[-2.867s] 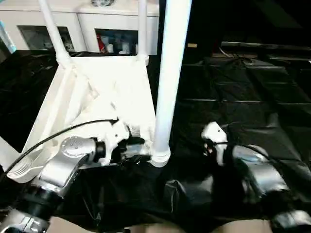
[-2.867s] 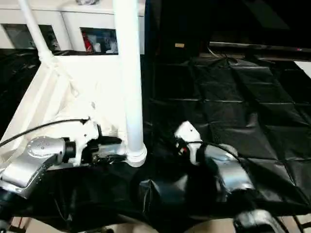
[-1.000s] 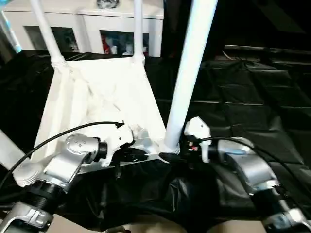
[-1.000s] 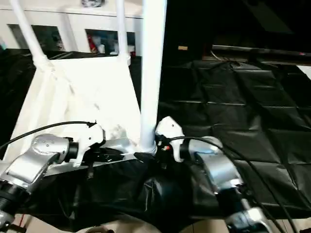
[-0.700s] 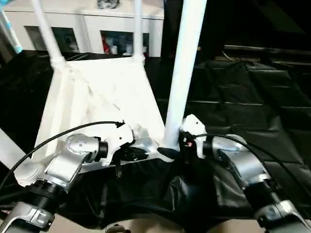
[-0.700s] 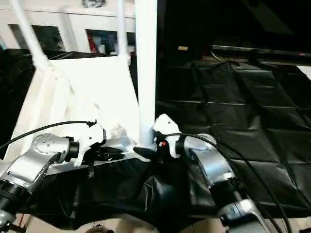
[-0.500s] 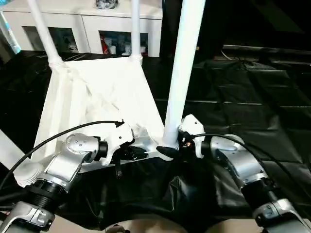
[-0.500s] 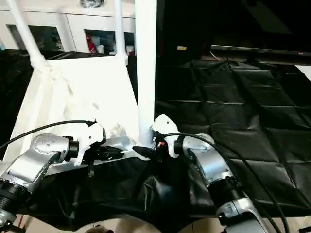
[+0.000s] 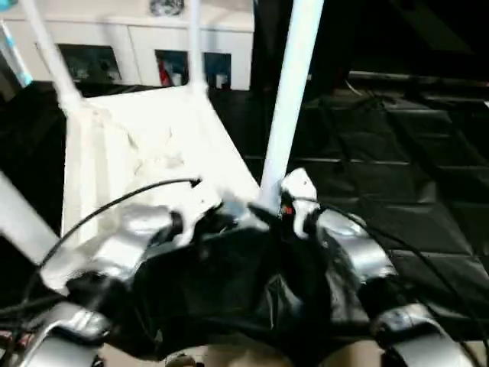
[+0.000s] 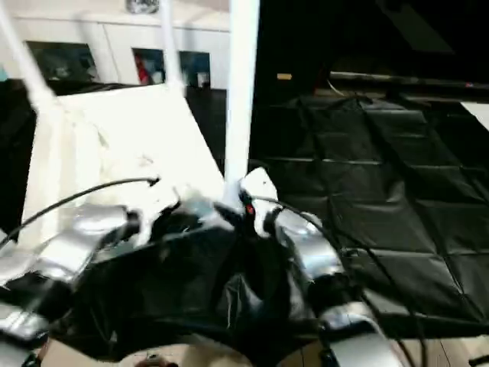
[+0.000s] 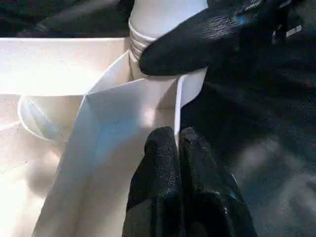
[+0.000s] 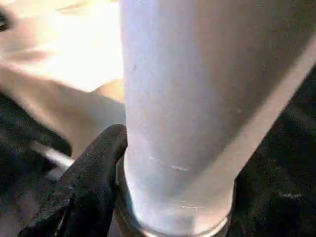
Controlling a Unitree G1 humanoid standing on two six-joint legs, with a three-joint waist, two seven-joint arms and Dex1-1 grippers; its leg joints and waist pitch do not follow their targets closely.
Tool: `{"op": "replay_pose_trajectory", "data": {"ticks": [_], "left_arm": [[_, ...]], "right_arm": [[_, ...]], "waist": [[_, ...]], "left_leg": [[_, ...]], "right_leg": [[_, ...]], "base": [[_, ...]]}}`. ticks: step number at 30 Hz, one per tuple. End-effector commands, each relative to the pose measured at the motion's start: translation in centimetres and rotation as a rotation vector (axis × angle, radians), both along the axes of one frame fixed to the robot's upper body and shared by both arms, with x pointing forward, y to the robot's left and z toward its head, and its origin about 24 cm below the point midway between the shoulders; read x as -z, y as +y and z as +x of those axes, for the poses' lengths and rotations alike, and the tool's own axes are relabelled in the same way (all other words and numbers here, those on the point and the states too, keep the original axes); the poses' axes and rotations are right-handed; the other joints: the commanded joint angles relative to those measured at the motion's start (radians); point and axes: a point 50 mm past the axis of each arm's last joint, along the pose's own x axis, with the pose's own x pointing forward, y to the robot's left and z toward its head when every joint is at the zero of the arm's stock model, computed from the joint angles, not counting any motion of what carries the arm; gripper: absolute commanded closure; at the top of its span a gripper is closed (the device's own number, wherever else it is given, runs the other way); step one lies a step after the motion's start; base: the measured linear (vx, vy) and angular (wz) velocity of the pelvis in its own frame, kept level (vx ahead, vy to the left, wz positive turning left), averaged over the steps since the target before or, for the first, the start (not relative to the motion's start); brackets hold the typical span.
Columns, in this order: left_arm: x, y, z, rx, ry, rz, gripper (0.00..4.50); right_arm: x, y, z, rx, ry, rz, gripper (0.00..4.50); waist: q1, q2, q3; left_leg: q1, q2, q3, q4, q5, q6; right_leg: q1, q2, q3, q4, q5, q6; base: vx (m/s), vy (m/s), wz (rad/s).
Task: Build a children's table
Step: Rotate leg to tighten
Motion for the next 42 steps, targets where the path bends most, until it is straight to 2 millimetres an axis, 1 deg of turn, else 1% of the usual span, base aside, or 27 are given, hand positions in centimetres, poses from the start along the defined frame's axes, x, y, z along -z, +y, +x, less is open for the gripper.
{"op": "replay_pose_trajectory", "data": {"ticks": [1, 3, 4, 6, 7, 8, 9, 10, 11, 13, 14, 15, 17, 19, 21, 23, 24, 27, 28, 29, 32, 33, 35, 37, 38, 40, 42], "left_arm": [[-0.1, -0.6, 0.9, -0.111, -0.029, -0.014, 4.5], [-0.2, -1.8, 1.3, -0.121, -0.039, -0.015, 4.5], [-0.4, -3.2, 1.3, -0.097, -0.049, -0.04, 4.5], [-0.5, -3.9, 1.1, -0.065, -0.051, -0.055, 4.5], [-0.5, -4.2, 0.9, -0.036, -0.052, -0.061, 4.5], [-0.5, -4.3, 0.7, -0.009, -0.048, -0.066, 4.5], [-0.4, -4.3, 0.4, 0.014, -0.038, -0.071, 4.5], [-0.3, -4.1, 0.1, 0.041, -0.028, -0.076, 4.5], [-0.3, -4.0, 0.0, 0.055, -0.026, -0.077, 4.5], [-0.1, -3.6, -0.6, 0.093, -0.013, -0.075, 4.5], [0.0, -3.0, -1.0, 0.125, -0.006, -0.064, 4.5], [0.1, -2.5, -1.2, 0.146, -0.002, -0.057, 4.5], [0.1, -2.0, -1.5, 0.167, 0.002, -0.05, 4.5], [-0.1, -1.2, -1.8, 0.196, 0.013, -0.054, 4.5], [-0.2, -0.9, -2.0, 0.212, 0.017, -0.056, 4.5], [-0.4, -0.3, -2.5, 0.252, 0.036, -0.072, 4.5], [-0.5, -0.1, -2.7, 0.269, 0.05, -0.078, 4.5], [-0.6, 0.6, -3.2, 0.315, 0.083, -0.081, 4.5], [-0.6, 0.8, -3.4, 0.325, 0.089, -0.079, 4.5], [-0.5, 1.2, -3.5, 0.338, 0.101, -0.067, 4.5], [-0.4, 1.7, -3.7, 0.347, 0.113, -0.049, 4.5], [-0.4, 1.8, -3.7, 0.35, 0.117, -0.047, 4.5], [-0.4, 2.0, -3.8, 0.354, 0.124, -0.046, 4.5], [-0.4, 2.1, -3.8, 0.355, 0.127, -0.046, 4.5], [-0.4, 2.1, -3.9, 0.357, 0.128, -0.046, 4.5], [-0.4, 2.2, -3.9, 0.36, 0.135, -0.047, 4.5], [-0.4, 2.1, -4.1, 0.362, 0.146, -0.061, 4.5]], "right_arm": [[1.4, 1.6, -0.6, 0.007, 0.071, -0.006, 1.76], [1.3, 3.4, -0.6, -0.002, 0.06, -0.023, 1.76], [0.9, 5.2, -1.0, -0.081, 0.035, -0.006, 1.76], [0.8, 5.8, -1.4, -0.137, 0.027, 0.012, 1.76], [0.7, 6.0, -1.7, -0.174, 0.038, 0.035, 1.42], [0.7, 6.0, -1.7, -0.184, 0.04, 0.046, 1.21], [0.7, 5.9, -1.7, -0.191, 0.044, 0.06, 1.05], [0.6, 5.6, -1.7, -0.198, 0.044, 0.069, 1.05], [0.5, 5.5, -1.7, -0.205, 0.044, 0.072, 0.87], [0.4, 4.9, -1.6, -0.232, 0.029, 0.058, 0.77], [0.2, 4.2, -1.5, -0.259, 0.01, 0.032, 0.67], [0.0, 3.6, -1.5, -0.289, 0.003, 0.021, 0.58], [-0.2, 2.9, -1.5, -0.335, -0.006, 0.007, 0.58], [-0.6, 1.6, -1.9, -0.429, -0.008, -0.018, 0.58], [-0.6, 1.0, -2.1, -0.467, -0.003, -0.036, 0.58], [-0.8, 0.0, -2.5, -0.53, 0.005, -0.061, 0.58], [-0.8, -0.5, -2.6, -0.552, 0.011, -0.067, 0.58], [-1.0, -1.4, -2.8, -0.59, 0.023, -0.083, 0.58], [-1.1, -1.7, -3.0, -0.607, 0.03, -0.086, 0.58], [-1.2, -2.1, -3.1, -0.631, 0.042, -0.085, 0.58], [-1.3, -2.5, -3.2, -0.641, 0.057, -0.081, 0.58], [-1.4, -2.6, -3.3, -0.644, 0.061, -0.079, 0.74], [-1.4, -2.7, -3.4, -0.657, 0.072, -0.072, 0.93], [-1.4, -2.7, -3.4, -0.663, 0.076, -0.07, 0.96], [-1.4, -2.7, -3.5, -0.667, 0.078, -0.068, 1.06], [-1.4, -2.6, -3.6, -0.672, 0.082, -0.065, 1.36], [-1.3, -2.3, -3.8, -0.677, 0.089, -0.053, 1.38]], "waist": [[-0.002, 0.001, -0.061], [-0.002, -0.001, -0.063], [0.0, -0.001, -0.063], [0.002, -0.002, -0.064], [0.002, -0.006, -0.064], [0.003, -0.003, -0.064], [0.003, -0.003, -0.064], [0.003, -0.001, -0.064], [0.002, -0.002, -0.064], [0.001, -0.003, -0.065], [0.001, 0.0, -0.067], [0.0, -0.001, -0.067], [0.0, -0.001, -0.067], [0.004, -0.001, -0.067], [0.005, 0.0, -0.066], [0.009, 0.0, -0.066], [0.009, -0.001, -0.065], [0.013, -0.001, -0.063], [0.014, -0.006, -0.063], [0.014, -0.003, -0.062], [0.015, -0.003, -0.063], [0.014, -0.002, -0.063], [0.015, -0.004, -0.063], [0.015, -0.004, -0.064], [0.016, -0.004, -0.064], [0.016, -0.004, -0.063], [0.016, -0.004, -0.063]], "left_leg": [[0.014, 0.06, -0.037, -0.073, -0.223, -0.023], [0.013, 0.059, -0.035, -0.071, -0.215, -0.022], [0.01, 0.058, -0.035, -0.071, -0.208, -0.015], [0.009, 0.06, -0.035, -0.07, -0.196, -0.005], [0.007, 0.059, -0.035, -0.071, -0.193, 0.003], [0.008, 0.06, -0.035, -0.071, -0.194, 0.007], [0.007, 0.06, -0.035, -0.071, -0.195, 0.008], [0.007, 0.061, -0.035, -0.071, -0.198, 0.011], [0.006, 0.062, -0.036, -0.072, -0.194, 0.016], [0.005, 0.061, -0.036, -0.071, -0.188, 0.018], [0.002, 0.061, -0.035, -0.07, -0.177, 0.024], [0.0, 0.061, -0.035, -0.07, -0.175, 0.027], [0.003, 0.061, -0.034, -0.069, -0.168, 0.037], [0.004, 0.062, -0.033, -0.068, -0.165, 0.041], [0.005, 0.064, -0.032, -0.069, -0.164, 0.044], [0.004, 0.064, -0.031, -0.068, -0.164, 0.047], [0.004, 0.065, -0.031, -0.069, -0.166, 0.049], [0.004, 0.064, -0.03, -0.07, -0.175, 0.048], [0.004, 0.065, -0.032, -0.071, -0.179, 0.046], [0.006, 0.065, -0.031, -0.071, -0.183, 0.043], [0.005, 0.066, -0.032, -0.071, -0.177, 0.04], [0.005, 0.065, -0.032, -0.071, -0.178, 0.039], [0.006, 0.065, -0.032, -0.071, -0.176, 0.038], [0.005, 0.065, -0.032, -0.07, -0.166, 0.039], [0.004, 0.064, -0.031, -0.069, -0.161, 0.041], [0.005, 0.065, -0.031, -0.07, -0.167, 0.04], [0.005, 0.066, -0.032, -0.071, -0.169, 0.037]], "right_leg": [[0.025, -0.104, 0.064, -0.097, -0.31, -0.166], [0.027, -0.104, 0.064, -0.095, -0.284, -0.169], [0.029, -0.105, 0.064, -0.094, -0.271, -0.169], [0.03, -0.105, 0.065, -0.093, -0.247, -0.167], [0.032, -0.104, 0.064, -0.091, -0.24, -0.167], [0.031, -0.104, 0.064, -0.091, -0.241, -0.167], [0.032, -0.105, 0.064, -0.092, -0.243, -0.168], [0.032, -0.106, 0.064, -0.092, -0.245, -0.167], [0.032, -0.105, 0.064, -0.09, -0.231, -0.169], [0.034, -0.104, 0.063, -0.088, -0.218, -0.174], [0.037, -0.105, 0.063, -0.086, -0.2, -0.177], [0.037, -0.104, 0.063, -0.085, -0.193, -0.178], [0.036, -0.101, 0.063, -0.085, -0.182, -0.181], [0.036, -0.102, 0.063, -0.085, -0.178, -0.182], [0.033, -0.099, 0.063, -0.083, -0.164, -0.191], [0.036, -0.099, 0.061, -0.081, -0.165, -0.195], [0.035, -0.099, 0.062, -0.083, -0.169, -0.195], [0.033, -0.099, 0.062, -0.086, -0.195, -0.193], [0.034, -0.1, 0.061, -0.086, -0.211, -0.19], [0.031, -0.1, 0.062, -0.087, -0.22, -0.189], [0.032, -0.1, 0.062, -0.086, -0.216, -0.188], [0.032, -0.099, 0.062, -0.086, -0.214, -0.19], [0.032, -0.1, 0.062, -0.086, -0.208, -0.193], [0.034, -0.1, 0.062, -0.084, -0.197, -0.195], [0.033, -0.1, 0.062, -0.083, -0.185, -0.199], [0.032, -0.1, 0.061, -0.084, -0.193, -0.199], [0.033, -0.101, 0.062, -0.084, -0.201, -0.197]], "base": [[0.0, 0.0, 0.0], [0.0, 0.0, 0.0], [0.0, 0.0, 0.0], [0.0, 0.0, 0.0], [0.0, 0.0, 0.0], [0.0, 0.0, 0.0], [0.0, 0.0, 0.0], [0.0, 0.0, 0.0], [0.0, 0.0, 0.0], [0.0, 0.0, 0.0], [0.0, 0.0, 0.0], [0.0, 0.0, 0.0], [0.0, 0.0, 0.0], [0.0, 0.0, 0.0], [0.0, 0.0, 0.0], [0.0, 0.0, 0.0], [0.0, 0.0, 0.0], [0.0, 0.0, 0.0], [0.0, 0.0, 0.0], [0.0, 0.0, 0.0], [0.0, 0.0, 0.0], [0.0, 0.0, 0.0], [0.0, 0.0, 0.0], [0.0, 0.0, 0.0], [0.0, 0.0, 0.0], [0.0, 0.0, 0.0], [0.0, 0.0, 0.0]]}}
